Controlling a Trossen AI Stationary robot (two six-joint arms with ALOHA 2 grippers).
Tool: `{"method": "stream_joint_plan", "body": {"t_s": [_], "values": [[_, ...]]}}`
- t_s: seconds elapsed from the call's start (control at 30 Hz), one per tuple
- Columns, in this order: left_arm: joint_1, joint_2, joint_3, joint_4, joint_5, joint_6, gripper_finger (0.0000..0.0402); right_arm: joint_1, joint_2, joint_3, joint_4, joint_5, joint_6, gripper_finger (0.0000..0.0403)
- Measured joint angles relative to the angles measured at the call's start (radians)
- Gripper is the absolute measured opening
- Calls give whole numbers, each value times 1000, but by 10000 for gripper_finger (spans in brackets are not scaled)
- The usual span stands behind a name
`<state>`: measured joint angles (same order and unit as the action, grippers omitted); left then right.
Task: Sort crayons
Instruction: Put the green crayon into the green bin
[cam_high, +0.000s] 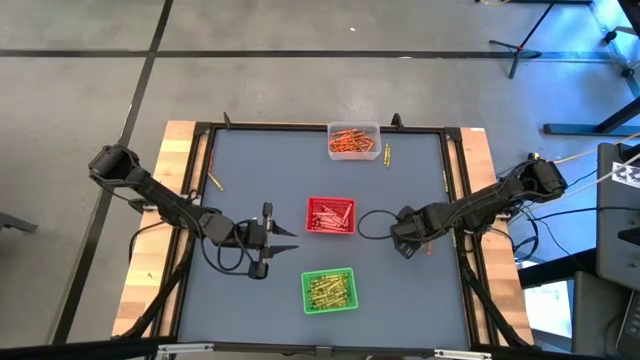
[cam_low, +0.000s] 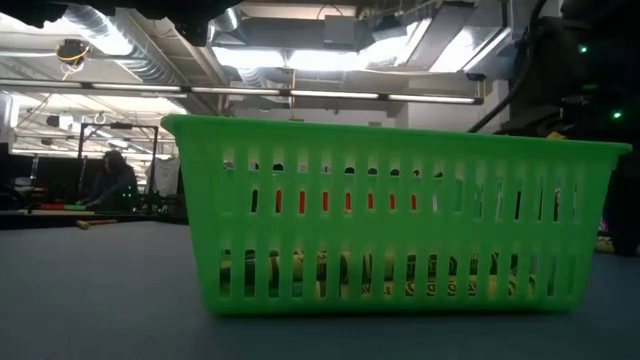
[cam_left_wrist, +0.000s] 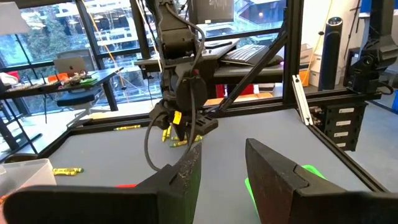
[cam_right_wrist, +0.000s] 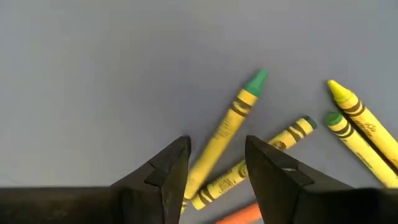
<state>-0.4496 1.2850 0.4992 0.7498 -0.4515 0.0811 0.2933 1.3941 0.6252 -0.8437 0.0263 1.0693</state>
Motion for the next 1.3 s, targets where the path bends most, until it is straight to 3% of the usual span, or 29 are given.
{"method": "stream_joint_plan", "body": {"t_s": [0.43,0.77,0.97,1.13,1.3], "values": [[0,0,0,2,0,0,110,0,1,0,5,-3,-49,154],[0,0,0,1,0,1,110,3,1,2,38,26,-153,11],[0,0,0,-15,0,34,110,2,3,11,43,46,-223,36],[0,0,0,-17,0,34,110,2,3,14,82,58,-283,9],[0,0,0,-18,0,34,110,26,3,62,91,60,-311,15]]}}
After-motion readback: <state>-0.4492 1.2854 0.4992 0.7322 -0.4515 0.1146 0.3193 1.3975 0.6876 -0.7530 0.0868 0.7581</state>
